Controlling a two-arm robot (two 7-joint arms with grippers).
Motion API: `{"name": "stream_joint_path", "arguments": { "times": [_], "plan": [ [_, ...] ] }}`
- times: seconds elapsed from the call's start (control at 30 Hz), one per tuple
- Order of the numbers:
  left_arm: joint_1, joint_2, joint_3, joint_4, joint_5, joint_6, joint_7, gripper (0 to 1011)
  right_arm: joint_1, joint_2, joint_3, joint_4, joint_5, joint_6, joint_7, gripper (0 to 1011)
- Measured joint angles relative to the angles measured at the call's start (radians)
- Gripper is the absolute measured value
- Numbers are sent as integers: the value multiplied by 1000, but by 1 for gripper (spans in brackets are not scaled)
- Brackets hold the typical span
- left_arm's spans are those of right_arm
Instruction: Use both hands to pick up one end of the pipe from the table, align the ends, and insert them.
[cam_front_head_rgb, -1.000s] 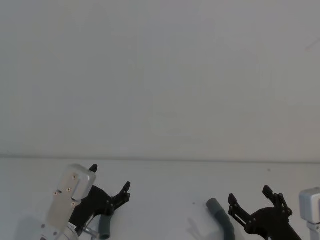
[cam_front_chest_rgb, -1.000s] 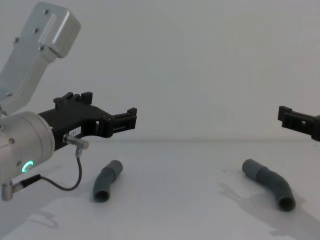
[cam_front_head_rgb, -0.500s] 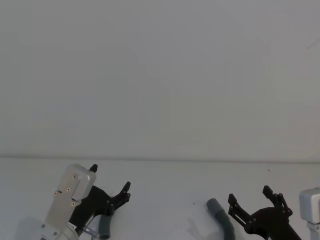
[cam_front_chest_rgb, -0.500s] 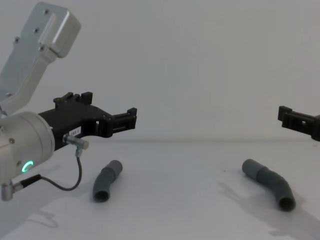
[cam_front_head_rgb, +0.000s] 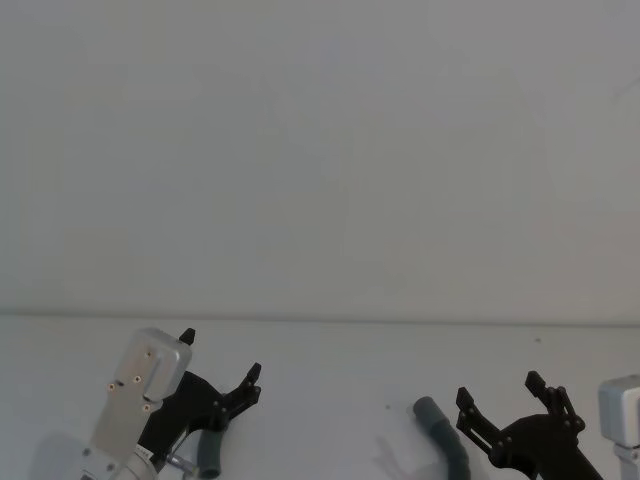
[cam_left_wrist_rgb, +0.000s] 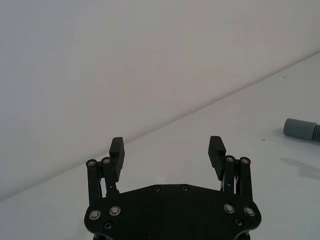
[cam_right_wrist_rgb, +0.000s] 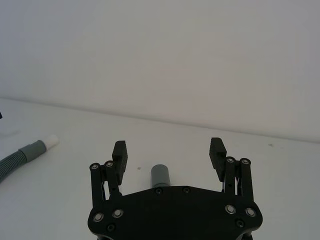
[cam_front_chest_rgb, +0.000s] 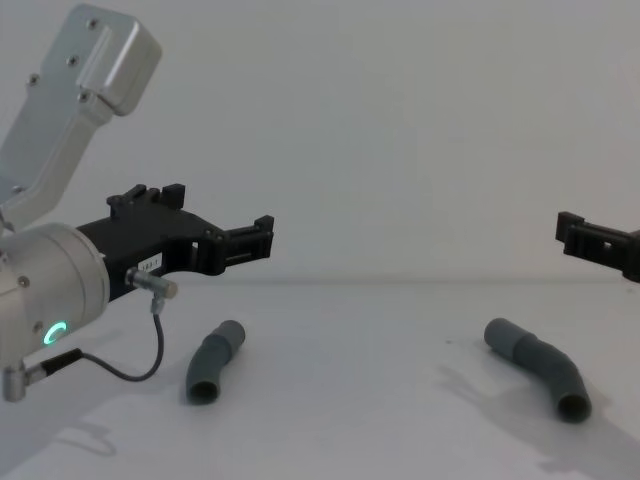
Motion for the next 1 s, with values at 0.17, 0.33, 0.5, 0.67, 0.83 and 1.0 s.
{"name": "stream_joint_path", "arguments": {
  "times": [0.17, 0.33, 0.5, 0.67, 0.83, 1.0],
  "plan": [
    [0, 0, 0, 0, 0, 0, 0, 1001, 0, 0, 0, 0, 0, 0, 0, 1001],
    [0, 0, 0, 0, 0, 0, 0, 1001, 0, 0, 0, 0, 0, 0, 0, 1001],
    [0, -1, 0, 0, 0, 6, -1, 1001, 0, 0, 0, 0, 0, 0, 0, 1001],
    [0, -3, -4, -7, -5, 43, -2, 1001, 0, 0, 0, 0, 0, 0, 0, 1001],
    [8, -7, -11, -25, -17, 95, -1, 1002, 0, 0, 0, 0, 0, 0, 0, 1001],
    [30, -14, -26, -60, -41, 173, 10, 1001, 0, 0, 0, 0, 0, 0, 0, 1001]
  ]
}}
